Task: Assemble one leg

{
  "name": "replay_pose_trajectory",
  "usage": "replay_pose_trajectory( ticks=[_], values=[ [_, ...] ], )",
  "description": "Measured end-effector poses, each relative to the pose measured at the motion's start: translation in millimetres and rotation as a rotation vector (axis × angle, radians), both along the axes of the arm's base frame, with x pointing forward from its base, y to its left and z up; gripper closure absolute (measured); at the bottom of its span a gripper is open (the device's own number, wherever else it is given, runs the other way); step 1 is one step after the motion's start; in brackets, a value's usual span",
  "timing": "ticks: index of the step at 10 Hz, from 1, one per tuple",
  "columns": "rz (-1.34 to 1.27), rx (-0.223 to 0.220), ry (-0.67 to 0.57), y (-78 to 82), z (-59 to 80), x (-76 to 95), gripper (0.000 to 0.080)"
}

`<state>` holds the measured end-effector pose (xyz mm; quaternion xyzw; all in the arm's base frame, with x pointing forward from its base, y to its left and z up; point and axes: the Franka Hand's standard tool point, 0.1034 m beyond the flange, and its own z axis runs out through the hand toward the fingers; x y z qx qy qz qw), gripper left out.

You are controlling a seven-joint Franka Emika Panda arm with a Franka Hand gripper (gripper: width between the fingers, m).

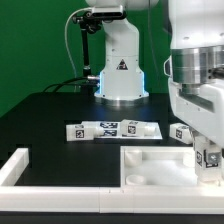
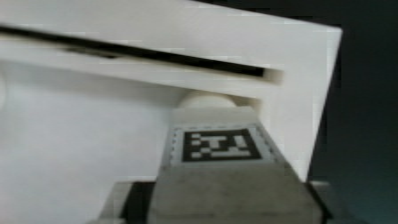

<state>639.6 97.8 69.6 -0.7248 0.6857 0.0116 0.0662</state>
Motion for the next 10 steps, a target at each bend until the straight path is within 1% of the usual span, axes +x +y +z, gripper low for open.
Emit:
replay_pose_trajectory(
  ticks=[1,3,4,5,6,7,8,9,10],
  values=[
    [-0.064,0.005,0.007,0.6,-0.1,-0.1,0.0515],
    [-0.08,0.005,0.008,0.5,-0.2,-0.1,0.0515],
    [-0.01,-0.008,0.01,2.0,-0.4,-1.6,0.0395],
    [0.166,-0.032,0.017,6.5,-0.4,-5.5,0.0227],
    [0.382,-0.051,0.003,7.5,-0.6,-6.5,0.0227],
    [0.529,-0.058,0.001,9.5,-1.7,-9.8,0.0174],
    [0.632,-0.068,-0.003,12.0,-2.3,-12.2,0.0154],
    [0.639,-0.069,-0.005,10.1,-2.3,-11.5,0.0154],
    [0.734,-0.082,-0.011,7.5,-2.3,-11.1,0.0151]
  ],
)
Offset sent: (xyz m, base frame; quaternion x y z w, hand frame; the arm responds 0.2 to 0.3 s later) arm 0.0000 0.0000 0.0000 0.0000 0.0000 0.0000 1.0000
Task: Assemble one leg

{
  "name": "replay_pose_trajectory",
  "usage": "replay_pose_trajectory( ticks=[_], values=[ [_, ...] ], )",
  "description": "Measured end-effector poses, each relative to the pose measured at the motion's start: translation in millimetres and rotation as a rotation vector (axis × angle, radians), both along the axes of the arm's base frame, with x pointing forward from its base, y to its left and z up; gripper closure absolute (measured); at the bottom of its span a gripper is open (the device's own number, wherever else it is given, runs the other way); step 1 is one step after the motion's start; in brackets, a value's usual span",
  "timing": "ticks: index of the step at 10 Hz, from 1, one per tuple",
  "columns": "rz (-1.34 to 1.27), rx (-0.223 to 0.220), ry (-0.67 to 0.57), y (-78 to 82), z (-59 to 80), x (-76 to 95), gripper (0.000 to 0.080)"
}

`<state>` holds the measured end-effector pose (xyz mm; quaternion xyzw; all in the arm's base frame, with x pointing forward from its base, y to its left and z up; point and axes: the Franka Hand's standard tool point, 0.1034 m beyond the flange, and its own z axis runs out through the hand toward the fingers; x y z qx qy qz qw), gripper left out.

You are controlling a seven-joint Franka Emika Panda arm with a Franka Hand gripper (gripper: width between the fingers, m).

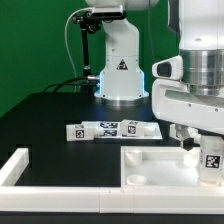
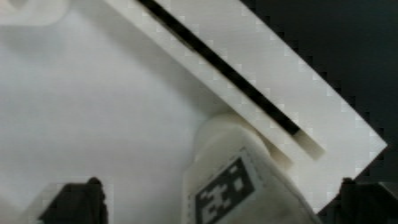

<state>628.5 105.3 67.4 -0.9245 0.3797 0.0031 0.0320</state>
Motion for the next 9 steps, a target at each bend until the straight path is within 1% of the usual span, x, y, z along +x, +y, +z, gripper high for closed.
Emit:
replay_pose_trajectory(
  ticks=[1,2,3,4,5,6,7,8,9],
  values=[
    [0.102,-0.011,-0.005,-1.0,0.1,0.2,0.015],
    [0.301,-0.048,-0.03,0.3,2.1,4.0,0.015],
    [0.424,-0.071,-0.083,7.9,4.1,10.2,0.015],
    [0.389,-0.067,-0.08,7.7,3.1,9.3,0.015],
    [0.38,-0.067,-0.08,6.8,3.3,9.6,0.0246],
    [0.353,-0.065,-0.08,7.0,3.2,9.6,0.0393],
    [0.269,-0.06,-0.077,7.1,3.1,9.6,0.0393],
    [0.204,-0.057,-0.074,7.1,3.0,9.6,0.0514],
    [0.154,-0.055,-0.069,6.2,2.3,9.5,0.0514]
  ],
)
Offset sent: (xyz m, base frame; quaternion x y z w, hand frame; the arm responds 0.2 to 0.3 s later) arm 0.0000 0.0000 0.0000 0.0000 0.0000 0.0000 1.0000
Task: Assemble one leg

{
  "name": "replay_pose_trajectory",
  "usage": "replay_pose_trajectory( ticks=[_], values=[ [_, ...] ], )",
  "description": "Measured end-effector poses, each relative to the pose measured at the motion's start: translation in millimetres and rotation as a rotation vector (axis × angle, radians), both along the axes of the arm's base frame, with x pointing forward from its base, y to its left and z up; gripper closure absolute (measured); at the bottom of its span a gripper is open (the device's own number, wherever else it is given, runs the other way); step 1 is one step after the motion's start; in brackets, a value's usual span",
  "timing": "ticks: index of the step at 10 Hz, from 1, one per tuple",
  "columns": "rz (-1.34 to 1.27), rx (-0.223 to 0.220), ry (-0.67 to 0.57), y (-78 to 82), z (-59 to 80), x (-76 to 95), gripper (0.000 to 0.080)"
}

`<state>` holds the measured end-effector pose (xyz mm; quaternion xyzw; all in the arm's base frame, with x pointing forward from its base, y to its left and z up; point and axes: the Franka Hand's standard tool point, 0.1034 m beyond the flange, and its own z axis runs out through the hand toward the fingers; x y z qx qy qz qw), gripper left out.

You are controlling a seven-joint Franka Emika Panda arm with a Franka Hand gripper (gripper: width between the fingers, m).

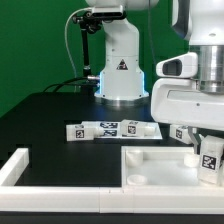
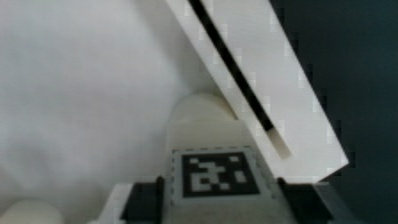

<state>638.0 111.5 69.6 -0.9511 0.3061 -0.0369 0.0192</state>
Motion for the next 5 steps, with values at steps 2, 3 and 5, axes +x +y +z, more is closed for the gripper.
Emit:
replay_pose_trajectory(
  ticks=[2,3,5],
  values=[
    [-0.234,0.023,0.02,-5.6,-0.2,1.9,0.0514],
    [-0.387,0.047,0.026,-6.5,-0.3,2.5,0.0514],
    [-0.703,0.109,0.038,-5.3,0.1,3.8,0.0514]
  ],
)
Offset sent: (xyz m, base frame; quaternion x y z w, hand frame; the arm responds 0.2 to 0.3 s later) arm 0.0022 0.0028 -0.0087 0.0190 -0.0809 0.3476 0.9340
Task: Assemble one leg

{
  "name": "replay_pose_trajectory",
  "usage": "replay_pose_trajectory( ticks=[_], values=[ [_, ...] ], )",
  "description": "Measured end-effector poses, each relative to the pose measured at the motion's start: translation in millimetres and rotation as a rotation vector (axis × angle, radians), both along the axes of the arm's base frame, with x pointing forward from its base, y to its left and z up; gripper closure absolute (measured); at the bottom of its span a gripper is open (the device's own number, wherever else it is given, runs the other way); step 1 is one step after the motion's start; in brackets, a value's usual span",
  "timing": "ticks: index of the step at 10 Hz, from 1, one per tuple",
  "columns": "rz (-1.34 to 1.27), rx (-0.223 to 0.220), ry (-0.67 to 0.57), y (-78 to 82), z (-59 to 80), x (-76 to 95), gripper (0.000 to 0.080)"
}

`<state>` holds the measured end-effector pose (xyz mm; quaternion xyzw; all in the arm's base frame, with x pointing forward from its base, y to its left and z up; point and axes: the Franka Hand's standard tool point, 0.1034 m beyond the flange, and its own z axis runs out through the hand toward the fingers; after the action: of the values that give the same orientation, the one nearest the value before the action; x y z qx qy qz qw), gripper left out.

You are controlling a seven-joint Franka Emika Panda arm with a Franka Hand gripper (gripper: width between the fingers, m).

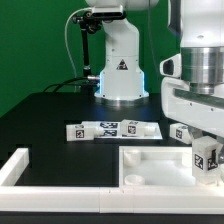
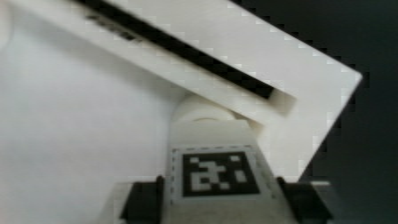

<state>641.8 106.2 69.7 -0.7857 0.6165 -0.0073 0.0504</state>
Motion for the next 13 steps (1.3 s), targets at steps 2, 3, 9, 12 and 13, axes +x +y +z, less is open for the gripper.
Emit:
replay_pose_trajectory(
  ticks=[2,3,9,12,13],
  values=[
    [-0.213,0.033,0.01,3.0,0.0,0.0,0.0514],
    [-0.317,0.048,0.018,3.1,-0.1,0.1,0.0514],
    [0.372,-0.017,-0.029,10.7,-0.8,-2.7,0.0164],
    [0.546,-0.042,-0.041,6.2,-0.6,-1.5,0.0151],
    [0.649,-0.061,-0.043,5.5,-1.5,-1.8,0.0151]
  ],
)
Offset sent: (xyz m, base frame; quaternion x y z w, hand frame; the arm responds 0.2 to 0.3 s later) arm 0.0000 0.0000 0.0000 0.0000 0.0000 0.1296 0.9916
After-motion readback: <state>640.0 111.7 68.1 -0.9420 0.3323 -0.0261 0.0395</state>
